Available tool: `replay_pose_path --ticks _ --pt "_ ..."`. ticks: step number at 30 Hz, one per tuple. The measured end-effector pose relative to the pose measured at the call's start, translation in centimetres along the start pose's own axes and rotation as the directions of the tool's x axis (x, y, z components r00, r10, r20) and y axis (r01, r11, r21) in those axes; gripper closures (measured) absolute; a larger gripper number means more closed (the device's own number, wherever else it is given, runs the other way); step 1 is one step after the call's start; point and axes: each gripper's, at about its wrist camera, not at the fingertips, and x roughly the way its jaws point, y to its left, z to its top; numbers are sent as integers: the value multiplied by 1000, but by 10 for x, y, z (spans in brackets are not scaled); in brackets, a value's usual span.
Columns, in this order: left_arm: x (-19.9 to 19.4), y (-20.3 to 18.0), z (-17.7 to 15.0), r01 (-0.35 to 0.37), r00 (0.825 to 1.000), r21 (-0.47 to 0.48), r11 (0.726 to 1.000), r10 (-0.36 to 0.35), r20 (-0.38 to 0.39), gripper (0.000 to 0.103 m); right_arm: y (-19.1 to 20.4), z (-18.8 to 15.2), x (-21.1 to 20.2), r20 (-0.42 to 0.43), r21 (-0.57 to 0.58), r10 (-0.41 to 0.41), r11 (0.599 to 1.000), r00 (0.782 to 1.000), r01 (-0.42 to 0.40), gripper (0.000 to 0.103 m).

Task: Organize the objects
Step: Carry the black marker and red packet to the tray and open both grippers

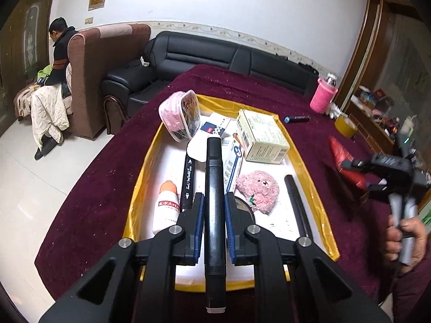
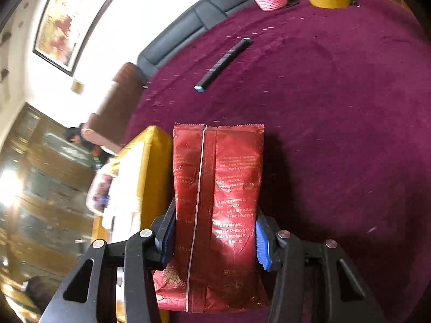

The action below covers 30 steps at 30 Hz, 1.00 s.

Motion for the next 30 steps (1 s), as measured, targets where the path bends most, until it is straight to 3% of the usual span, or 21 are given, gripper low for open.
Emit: replay_pose_path --ticks 4,9,15,22,27,30 --pt "15 -7 3 -6 999 19 1000 7 -36 89 44 -6 -4 -29 -87 63 994 998 -65 50" --pt "32 -9 13 -66 996 41 997 68 -61 89 95 -21 17 -116 -164 108 978 987 -126 50" --pt "52 3 21 -108 988 42 993 112 -109 89 130 -45 62 -199 -243 39 966 979 -88 50" --pt "47 10 22 -87 992 5 996 88 -86 86 156 -58 79 -179 -336 -55 942 982 -9 50" --pt "29 15 24 -90 996 -29 996 89 -29 46 160 -67 80 -147 -410 -123 910 982 52 48" --pt "15 19 26 -82 997 -51 995 83 0 33 164 -71 83 -134 -443 -156 893 979 81 46"
